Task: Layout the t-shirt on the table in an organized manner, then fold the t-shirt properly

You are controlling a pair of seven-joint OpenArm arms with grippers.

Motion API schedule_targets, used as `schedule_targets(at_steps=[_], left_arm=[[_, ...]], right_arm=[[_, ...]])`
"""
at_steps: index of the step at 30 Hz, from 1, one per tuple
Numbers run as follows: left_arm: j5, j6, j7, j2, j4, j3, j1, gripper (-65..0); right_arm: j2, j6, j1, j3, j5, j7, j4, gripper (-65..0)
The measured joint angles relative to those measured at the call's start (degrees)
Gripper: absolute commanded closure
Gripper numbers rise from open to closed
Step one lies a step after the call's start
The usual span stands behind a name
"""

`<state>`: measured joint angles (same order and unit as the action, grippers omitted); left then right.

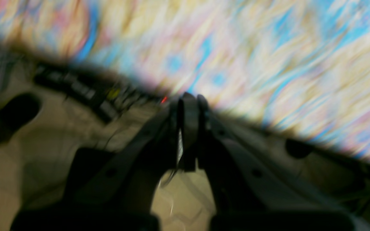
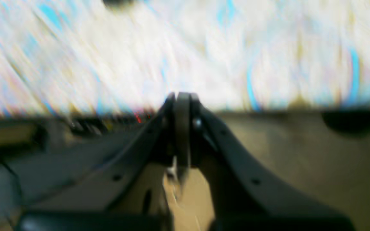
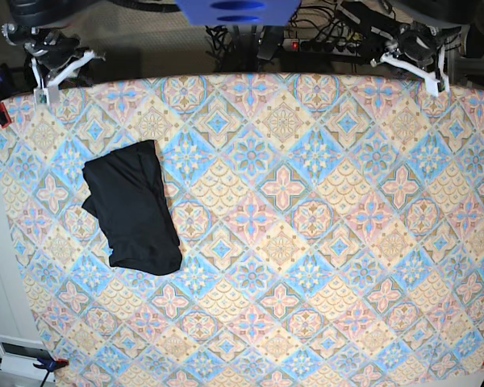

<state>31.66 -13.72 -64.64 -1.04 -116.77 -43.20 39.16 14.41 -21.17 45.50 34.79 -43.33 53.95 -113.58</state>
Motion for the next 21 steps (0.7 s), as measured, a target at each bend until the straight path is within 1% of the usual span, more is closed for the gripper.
schedule_targets(at_steps=[2,4,6,9,10,12,13,14,15,16,17,19,20,21], left_arm=[[-0.2,0.1,0.0,-0.4,0.1,-0.9,3.4,-0.2],[-0.2,0.0,0.1,-0.4,0.1,-1.1,6.1,-0.2],[-0.1,0.0,0.3,-0.4,0.5,-1.0,7.9,-0.2],[0.0,0.0,0.7,-0.4,2.6,-0.6,10.4,-0.2],[-0.3,0.0,0.3,-0.4,3.8,-0.6,10.7,-0.2],[-1.2,0.0,0.3,-0.4,6.5,-0.6,10.7,-0.2],[-1.1,0.0,0.5,-0.4,8.3,-0.6,10.6,-0.2],[-0.8,0.0,1.2,-0.4,10.4,-0.6,10.4,-0.2],[-0.4,-0.2,3.5,-0.7,12.9,0.2,10.0,-0.2],[-1.6,0.3,5.6,-0.7,15.2,1.9,9.9,-0.2],[-1.7,0.2,8.6,-0.9,17.7,3.7,10.1,-0.2],[-1.1,0.0,14.0,-2.1,24.1,8.2,9.9,-0.2],[-1.2,0.0,15.5,-2.8,26.9,10.5,9.9,-0.2],[-1.4,0.0,19.0,-3.7,30.0,13.4,9.9,-0.2]], right_arm=[[-0.6,0.2,1.4,-0.3,4.4,0.5,0.7,0.0],[-0.8,0.3,1.1,-2.3,7.3,-0.4,2.3,0.0],[-1.0,0.0,0.6,-5.7,8.4,-1.4,4.3,0.0],[-0.9,0.1,0.7,-12.7,12.4,-0.9,10.0,0.0],[-1.1,0.2,0.7,-14.8,12.9,-0.6,12.4,0.0],[-1.2,-0.2,0.7,-17.8,12.1,-1.5,17.7,0.0],[-1.4,-0.5,0.7,-18.5,12.2,-3.0,20.5,0.0],[-1.3,0.3,0.7,-19.1,12.5,-5.2,23.3,0.0],[-1.0,0.3,0.5,-19.8,12.5,-7.4,26.1,0.0],[-0.8,0.2,0.3,-20.3,13.2,-8.1,28.5,0.0],[-0.1,0.2,0.0,-21.5,12.8,-9.8,30.9,0.0],[2.1,0.0,-1.9,-24.8,12.9,-10.9,35.2,0.0],[3.0,0.2,-3.1,-26.3,13.1,-11.8,36.8,0.0],[3.8,0.2,-4.7,-27.4,13.1,-13.4,38.4,0.0]])
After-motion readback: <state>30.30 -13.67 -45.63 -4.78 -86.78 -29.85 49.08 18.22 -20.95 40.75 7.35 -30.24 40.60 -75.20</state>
